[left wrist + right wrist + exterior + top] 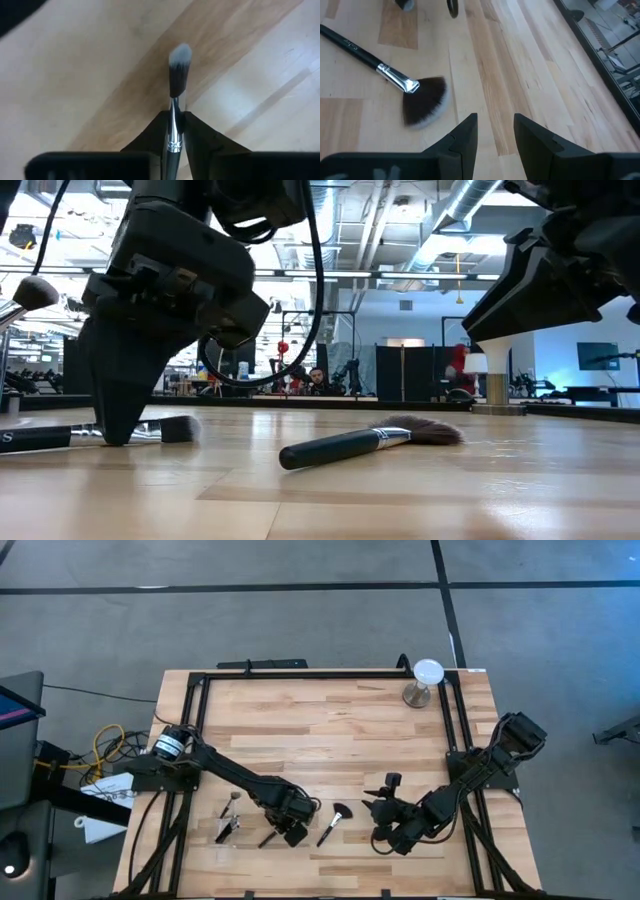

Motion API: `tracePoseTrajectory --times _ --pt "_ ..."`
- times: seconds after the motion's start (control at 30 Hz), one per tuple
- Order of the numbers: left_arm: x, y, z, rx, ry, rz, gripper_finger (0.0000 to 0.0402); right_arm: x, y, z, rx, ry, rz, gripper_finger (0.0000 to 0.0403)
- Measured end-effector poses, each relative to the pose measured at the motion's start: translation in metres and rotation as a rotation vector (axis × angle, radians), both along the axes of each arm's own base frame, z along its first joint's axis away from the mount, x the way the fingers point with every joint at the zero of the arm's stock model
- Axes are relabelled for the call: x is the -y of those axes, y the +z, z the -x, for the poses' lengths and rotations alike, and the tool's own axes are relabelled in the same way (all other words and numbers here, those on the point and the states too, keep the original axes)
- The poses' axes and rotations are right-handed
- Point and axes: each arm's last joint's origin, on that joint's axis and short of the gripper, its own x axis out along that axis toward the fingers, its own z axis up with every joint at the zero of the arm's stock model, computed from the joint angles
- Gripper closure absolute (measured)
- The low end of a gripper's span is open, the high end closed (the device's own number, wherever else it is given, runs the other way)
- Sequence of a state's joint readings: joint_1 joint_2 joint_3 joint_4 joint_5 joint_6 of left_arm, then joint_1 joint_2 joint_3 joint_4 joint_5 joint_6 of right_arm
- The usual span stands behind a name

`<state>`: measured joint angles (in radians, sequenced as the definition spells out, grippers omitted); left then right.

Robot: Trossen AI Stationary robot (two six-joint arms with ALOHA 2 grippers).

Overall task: Put items in baskets/containers
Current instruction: Put the blush brush into the transparent organizer

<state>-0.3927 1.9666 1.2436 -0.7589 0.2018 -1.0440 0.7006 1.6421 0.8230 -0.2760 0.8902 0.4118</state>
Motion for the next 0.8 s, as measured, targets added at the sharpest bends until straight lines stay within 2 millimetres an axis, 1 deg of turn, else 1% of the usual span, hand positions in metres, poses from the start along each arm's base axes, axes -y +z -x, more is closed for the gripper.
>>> tracePoseTrajectory --times 0.1,0.2,0.37,0.47,0.57,0.63,0.73,0.8 --pt "-0.006 0.017 0.005 0.039 -0.023 -0.03 0.0363 0.0 0.0 0.0 0.003 -0.005 -0.005 0.0285" --pt "-0.009 0.056 0.008 0.209 -0.064 -0.049 0.0366 0.0 0.0 0.0 0.013 -0.019 -0.022 0.0285" --pt "-0.006 0.114 0.033 0.476 -0.124 -0.186 0.0364 -0.003 0.0 0.003 0.016 -0.018 -0.032 0.0285" --pt "0.0 0.145 0.054 0.628 -0.147 -0.28 0.0367 -0.005 0.0 0.004 0.02 -0.011 -0.038 0.0285" --pt "0.006 0.165 0.08 0.741 -0.182 -0.349 0.0367 -0.007 0.0 0.006 0.029 -0.015 -0.055 0.0285" --pt "0.011 0.173 0.099 0.802 -0.199 -0.377 0.0366 -0.008 0.0 0.007 0.031 -0.012 -0.058 0.0285" --pt "0.015 0.175 0.123 0.863 -0.227 -0.42 0.0366 -0.009 0.0 0.007 0.039 -0.01 -0.066 0.0285" --pt "0.018 0.172 0.138 0.888 -0.255 -0.439 0.0367 -0.01 0.001 0.006 0.049 -0.011 -0.074 0.0285"
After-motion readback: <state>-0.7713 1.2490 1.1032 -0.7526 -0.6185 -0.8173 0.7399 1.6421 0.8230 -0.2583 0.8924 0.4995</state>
